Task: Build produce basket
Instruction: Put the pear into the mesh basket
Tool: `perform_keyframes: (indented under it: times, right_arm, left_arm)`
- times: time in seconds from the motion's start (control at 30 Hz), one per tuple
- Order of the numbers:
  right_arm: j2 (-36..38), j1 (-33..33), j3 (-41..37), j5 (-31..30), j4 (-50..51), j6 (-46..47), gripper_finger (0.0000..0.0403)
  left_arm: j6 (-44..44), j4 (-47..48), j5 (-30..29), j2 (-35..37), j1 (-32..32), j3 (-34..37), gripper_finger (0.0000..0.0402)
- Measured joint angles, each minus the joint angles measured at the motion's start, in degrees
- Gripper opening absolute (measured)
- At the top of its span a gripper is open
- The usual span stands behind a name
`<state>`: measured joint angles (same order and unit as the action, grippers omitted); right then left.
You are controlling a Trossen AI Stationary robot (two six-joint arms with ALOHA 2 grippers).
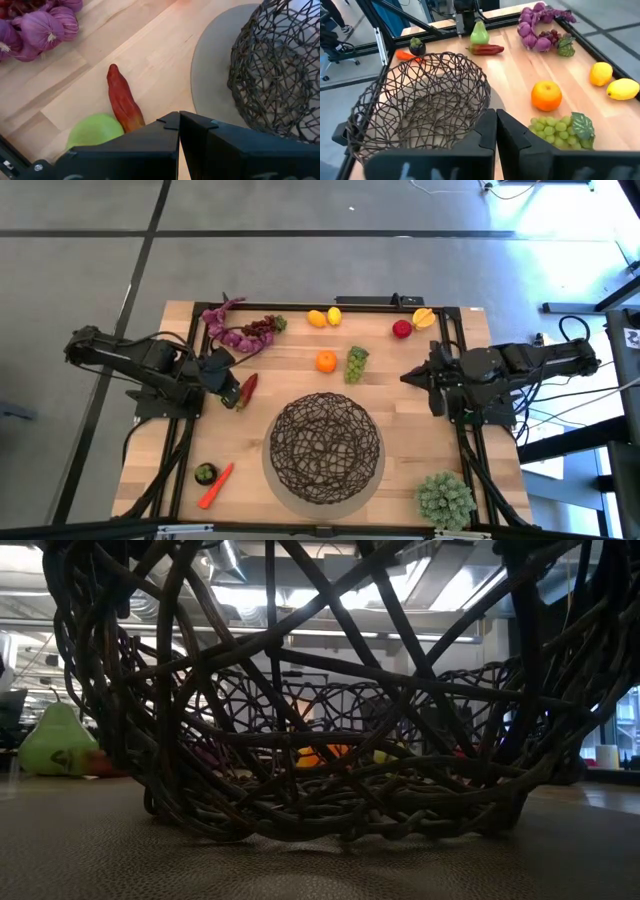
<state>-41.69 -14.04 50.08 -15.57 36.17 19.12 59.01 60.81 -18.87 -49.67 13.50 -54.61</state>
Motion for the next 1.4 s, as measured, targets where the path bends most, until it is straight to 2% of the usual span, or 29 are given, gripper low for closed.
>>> perform_keyframes:
  times: [0.17,0.47,0.53,0.63,1.0,1.17,1.4]
  right_arm:
    - [-2.49,0.0,1.51,2.06,0.62,0.21,0.0007]
    - [-3.73,-0.02,1.51,2.3,0.65,1.45,0.0007]
    - [-3.63,-0.01,1.51,2.33,0.65,2.79,0.0007]
    - [-3.58,-0.01,1.51,2.33,0.62,3.78,0.0007]
    - [-3.58,0.0,1.51,2.32,0.6,6.02,0.0007]
    - [-3.56,0.0,1.49,2.32,0.58,5.86,0.0007]
    - [-3.54,0.0,1.49,2.32,0.57,5.75,0.0007]
  left_arm:
    - [0.71,-0.36,0.17,-0.41,0.0,0.02,0.0014]
    - [1.14,0.09,0.23,-0.35,0.0,0.02,0.009]
    - [3.09,0.16,0.59,-0.36,0.0,0.02,0.0104]
    - [10.53,1.57,1.22,-0.37,-0.58,0.02,0.0118]
    - [32.87,17.05,5.57,-0.55,-4.2,0.02,0.0121]
    - [33.81,19.58,6.38,-1.15,-4.26,0.02,0.0121]
    - [30.44,20.14,6.58,-3.28,-4.26,2.25,0.0121]
